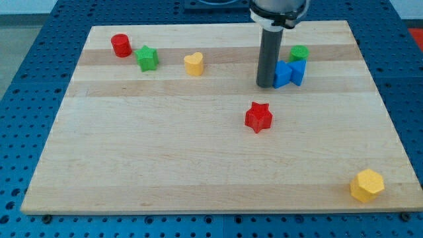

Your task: Move the arm toward the yellow heart

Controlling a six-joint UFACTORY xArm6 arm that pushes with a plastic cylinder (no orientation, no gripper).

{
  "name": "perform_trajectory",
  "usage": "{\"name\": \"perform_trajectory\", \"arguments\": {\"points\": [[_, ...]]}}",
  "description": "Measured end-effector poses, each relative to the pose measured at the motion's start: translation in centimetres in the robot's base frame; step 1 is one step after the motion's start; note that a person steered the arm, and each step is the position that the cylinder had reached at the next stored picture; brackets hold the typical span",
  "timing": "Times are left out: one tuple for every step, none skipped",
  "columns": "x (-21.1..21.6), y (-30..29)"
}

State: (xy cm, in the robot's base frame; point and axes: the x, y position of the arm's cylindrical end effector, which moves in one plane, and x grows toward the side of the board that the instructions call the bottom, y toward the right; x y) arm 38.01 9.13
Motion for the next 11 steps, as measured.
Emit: {"name": "perform_trajectory", "arguments": {"points": [[-0.2,1.4],[-2.3,-0.2],[-4.1,-3.5],[-6.8,-6.2],[-9.5,-7.0],[-10.3,-6.6],[-10.3,-3.8],[-10.8,-3.4],[-10.5,-10.8],[-8.1,-15.1],[-7.1,-16.4]]}}
